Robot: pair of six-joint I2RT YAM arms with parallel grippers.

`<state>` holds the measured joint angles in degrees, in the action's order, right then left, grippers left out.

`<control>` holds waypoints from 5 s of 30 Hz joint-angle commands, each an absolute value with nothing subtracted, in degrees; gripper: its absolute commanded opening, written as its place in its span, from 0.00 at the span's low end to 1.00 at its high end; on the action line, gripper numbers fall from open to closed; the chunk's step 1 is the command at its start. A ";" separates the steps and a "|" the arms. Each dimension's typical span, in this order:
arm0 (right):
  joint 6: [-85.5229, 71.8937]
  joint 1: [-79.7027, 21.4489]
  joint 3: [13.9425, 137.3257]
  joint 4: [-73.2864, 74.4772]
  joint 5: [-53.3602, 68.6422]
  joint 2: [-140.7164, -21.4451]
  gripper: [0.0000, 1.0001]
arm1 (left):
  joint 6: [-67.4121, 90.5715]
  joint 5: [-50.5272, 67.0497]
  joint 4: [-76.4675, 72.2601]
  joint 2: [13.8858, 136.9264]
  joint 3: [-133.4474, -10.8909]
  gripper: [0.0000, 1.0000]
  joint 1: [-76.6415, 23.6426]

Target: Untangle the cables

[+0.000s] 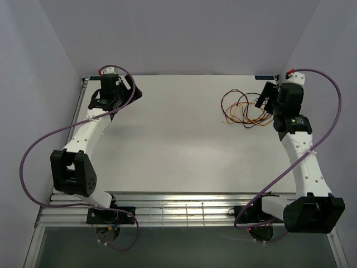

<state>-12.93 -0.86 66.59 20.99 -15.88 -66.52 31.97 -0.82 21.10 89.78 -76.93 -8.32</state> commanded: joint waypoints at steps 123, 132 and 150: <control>-3.34 -24.34 58.98 11.97 4.91 -81.65 0.90 | 12.13 1.15 32.61 116.65 -86.75 0.00 -26.54; -2.37 -24.43 56.08 6.86 7.90 -79.72 0.90 | 13.97 -1.76 25.94 99.95 -86.49 0.00 -28.39; -4.12 -26.54 55.28 -7.79 14.75 -79.28 0.90 | 12.66 16.43 19.60 82.63 -95.09 0.00 -30.85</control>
<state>-2.74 -26.06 54.52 0.38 11.14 -80.55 12.99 11.25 22.02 86.74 -92.14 -30.50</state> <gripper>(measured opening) 0.901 0.020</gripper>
